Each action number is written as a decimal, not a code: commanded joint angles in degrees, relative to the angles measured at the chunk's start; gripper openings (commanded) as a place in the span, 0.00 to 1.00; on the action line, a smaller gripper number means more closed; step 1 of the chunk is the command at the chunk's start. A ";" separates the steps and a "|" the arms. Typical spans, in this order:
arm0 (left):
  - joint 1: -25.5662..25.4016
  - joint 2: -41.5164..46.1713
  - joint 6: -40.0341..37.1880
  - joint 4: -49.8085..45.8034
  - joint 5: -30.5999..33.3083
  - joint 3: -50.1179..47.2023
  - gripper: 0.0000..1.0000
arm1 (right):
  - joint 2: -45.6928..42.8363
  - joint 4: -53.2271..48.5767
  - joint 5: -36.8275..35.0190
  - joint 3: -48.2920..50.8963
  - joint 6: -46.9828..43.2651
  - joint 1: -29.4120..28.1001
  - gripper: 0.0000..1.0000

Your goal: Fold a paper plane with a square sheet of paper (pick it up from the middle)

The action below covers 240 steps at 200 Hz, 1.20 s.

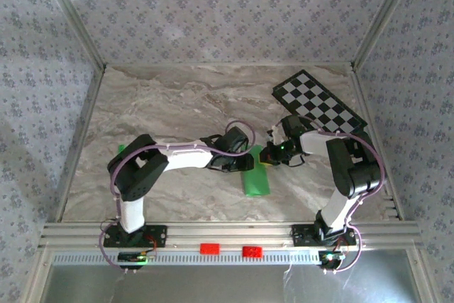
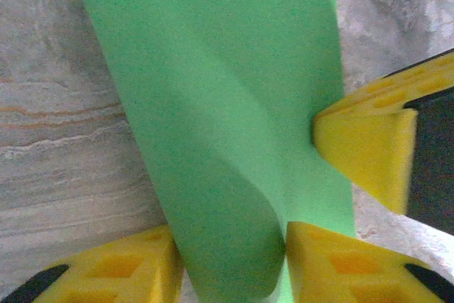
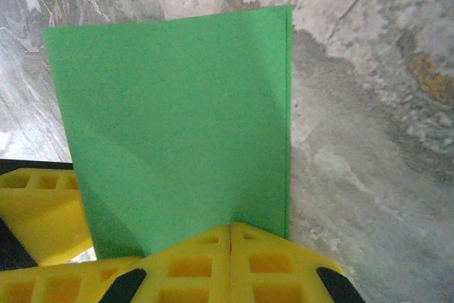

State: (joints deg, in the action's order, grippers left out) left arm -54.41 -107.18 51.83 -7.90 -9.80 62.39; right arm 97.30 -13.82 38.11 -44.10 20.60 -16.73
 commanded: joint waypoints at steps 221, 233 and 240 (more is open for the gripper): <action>-1.07 -5.63 -3.53 -6.08 5.85 2.11 0.40 | -18.47 -5.68 0.66 8.17 4.63 12.86 0.07; -0.96 -6.17 -3.74 -7.01 6.30 2.51 0.40 | -18.20 -5.76 0.73 8.16 4.62 12.86 0.08; -1.01 -6.37 -3.76 -7.13 6.37 2.56 0.40 | -18.10 -5.54 0.97 8.16 4.62 12.86 0.08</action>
State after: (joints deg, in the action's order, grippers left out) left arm -55.51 -108.71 49.39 -11.97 -6.02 65.17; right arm 79.18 -18.26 38.79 -36.25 25.06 -4.10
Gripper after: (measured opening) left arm 0.400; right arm 0.076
